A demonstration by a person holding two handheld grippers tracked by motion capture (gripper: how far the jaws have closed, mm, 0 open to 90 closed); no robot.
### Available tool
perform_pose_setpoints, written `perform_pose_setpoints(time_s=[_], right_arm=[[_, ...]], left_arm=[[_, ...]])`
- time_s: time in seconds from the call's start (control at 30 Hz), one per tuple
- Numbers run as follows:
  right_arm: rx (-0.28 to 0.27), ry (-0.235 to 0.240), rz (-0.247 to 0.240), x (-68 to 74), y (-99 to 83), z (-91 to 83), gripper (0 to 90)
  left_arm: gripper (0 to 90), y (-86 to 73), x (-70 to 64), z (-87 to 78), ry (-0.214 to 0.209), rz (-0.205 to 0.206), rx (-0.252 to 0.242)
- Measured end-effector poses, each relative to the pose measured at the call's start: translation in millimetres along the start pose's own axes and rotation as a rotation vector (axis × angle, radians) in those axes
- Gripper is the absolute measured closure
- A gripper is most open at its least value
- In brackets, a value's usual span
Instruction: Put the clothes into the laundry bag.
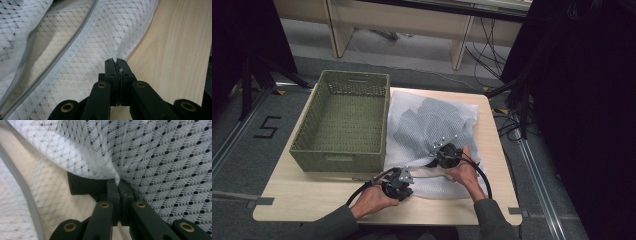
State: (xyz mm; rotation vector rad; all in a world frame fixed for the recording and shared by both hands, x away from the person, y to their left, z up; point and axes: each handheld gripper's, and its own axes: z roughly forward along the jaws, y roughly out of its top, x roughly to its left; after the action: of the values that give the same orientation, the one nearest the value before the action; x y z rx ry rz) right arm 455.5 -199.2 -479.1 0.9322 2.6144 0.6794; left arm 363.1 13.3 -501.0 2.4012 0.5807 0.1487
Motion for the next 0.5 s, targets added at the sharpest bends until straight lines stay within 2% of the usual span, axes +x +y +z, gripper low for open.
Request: perform_pose_setpoints(time_s=[0.03,0.17,0.2,0.23,0.27,0.3,0.33,0.37,0.4,0.43,0.47,0.5], right_arm=[[-0.025,0.004,-0.009,-0.2,1.0,-4.2,90.0],[-0.049,0.034,-0.002,4.8,2.7,-17.3,86.3],[-0.061,0.048,0.01,7.4,1.4,-21.3,79.1],[-0.085,0.027,0.033,10.5,0.4,-20.0,73.8],[-0.085,0.027,0.033,10.5,0.4,-20.0,73.8],[-0.083,0.012,0.005,12.1,-0.8,-18.1,65.2],[-0.078,0.001,-0.017,13.3,-1.4,-16.6,63.4],[-0.078,0.001,-0.017,13.3,-1.4,-16.6,63.4],[-0.069,-0.035,-0.091,15.6,-1.5,-11.7,68.0],[-0.062,-0.055,-0.087,19.1,-1.2,-10.8,77.8],[-0.066,-0.085,-0.114,20.0,0.0,-11.0,84.7],[-0.067,-0.084,-0.116,20.5,1.9,-13.5,88.2]], left_arm=[[87.6,-0.1,0.4,-0.6,0.002,0.018,0.006],[87.6,0.0,1.0,-0.7,-0.005,0.014,0.009],[87.4,-0.1,0.0,-0.3,0.001,0.013,0.002],[87.2,0.2,0.4,-0.7,-0.002,0.015,0.009],[87.2,0.2,0.4,-0.7,-0.002,0.015,0.009],[87.1,0.1,0.1,0.0,-0.001,0.001,0.001],[86.9,0.1,0.5,-0.4,-0.005,0.01,0.006],[86.7,0.1,0.5,-0.4,-0.005,0.01,0.006],[86.7,0.1,0.5,-0.6,-0.011,-0.004,0.01],[86.7,0.1,0.4,-0.2,-0.009,-0.009,0.004],[86.7,0.0,0.4,-0.2,-0.01,-0.011,0.004],[86.7,-0.3,0.2,0.2,-0.008,-0.011,-0.002]])
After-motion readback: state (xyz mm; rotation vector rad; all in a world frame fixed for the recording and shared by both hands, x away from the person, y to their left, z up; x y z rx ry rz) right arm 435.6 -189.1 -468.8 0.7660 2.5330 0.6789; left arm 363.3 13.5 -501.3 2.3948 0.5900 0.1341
